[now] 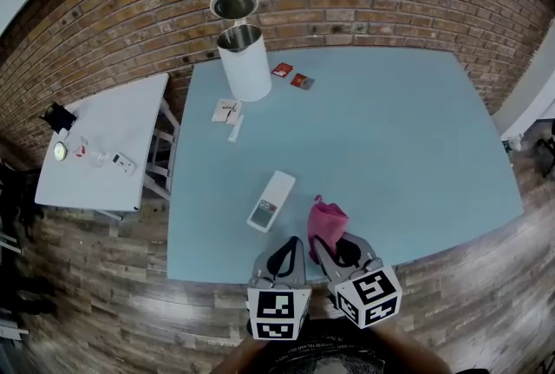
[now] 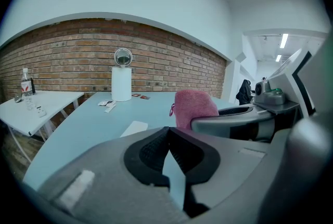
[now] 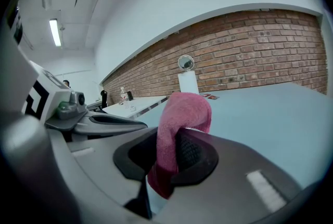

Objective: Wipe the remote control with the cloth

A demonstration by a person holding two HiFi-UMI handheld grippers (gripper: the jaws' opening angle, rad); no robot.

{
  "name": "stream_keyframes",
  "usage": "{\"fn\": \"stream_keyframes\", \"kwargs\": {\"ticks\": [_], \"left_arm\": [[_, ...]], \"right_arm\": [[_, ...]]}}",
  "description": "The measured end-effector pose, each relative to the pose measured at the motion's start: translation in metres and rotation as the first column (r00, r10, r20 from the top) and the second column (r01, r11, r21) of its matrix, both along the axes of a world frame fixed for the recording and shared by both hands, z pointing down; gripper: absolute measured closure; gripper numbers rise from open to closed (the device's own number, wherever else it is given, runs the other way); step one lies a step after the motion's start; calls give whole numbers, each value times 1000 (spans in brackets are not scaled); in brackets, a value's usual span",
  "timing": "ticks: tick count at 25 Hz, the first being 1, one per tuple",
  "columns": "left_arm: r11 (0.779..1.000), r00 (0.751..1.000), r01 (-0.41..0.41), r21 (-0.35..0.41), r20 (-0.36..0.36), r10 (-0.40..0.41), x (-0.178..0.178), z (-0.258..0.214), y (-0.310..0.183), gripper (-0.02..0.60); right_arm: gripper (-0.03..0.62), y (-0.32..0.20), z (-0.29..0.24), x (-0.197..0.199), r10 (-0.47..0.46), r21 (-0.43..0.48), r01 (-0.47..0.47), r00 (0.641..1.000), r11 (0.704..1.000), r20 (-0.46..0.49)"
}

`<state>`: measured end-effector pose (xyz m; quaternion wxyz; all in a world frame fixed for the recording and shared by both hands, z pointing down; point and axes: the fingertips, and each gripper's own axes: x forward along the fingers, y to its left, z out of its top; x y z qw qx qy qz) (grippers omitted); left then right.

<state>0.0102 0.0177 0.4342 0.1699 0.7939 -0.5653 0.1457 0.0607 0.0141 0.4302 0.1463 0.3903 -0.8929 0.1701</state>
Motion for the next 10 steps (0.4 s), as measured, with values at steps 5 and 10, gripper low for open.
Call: {"fn": "stream_keyframes", "kwargs": {"ticks": [5,10], "left_arm": [[1000,1000,-2,2,-1,2,4,-1,1,583],[1000,1000,-2,6,-1,2,7,-2,3,583]], "right_arm": [[528,2,-1,1,-7,-10,7,1000,1000,8],[530,6,-1,3,-17,9,17,1000,1000,-18]]}}
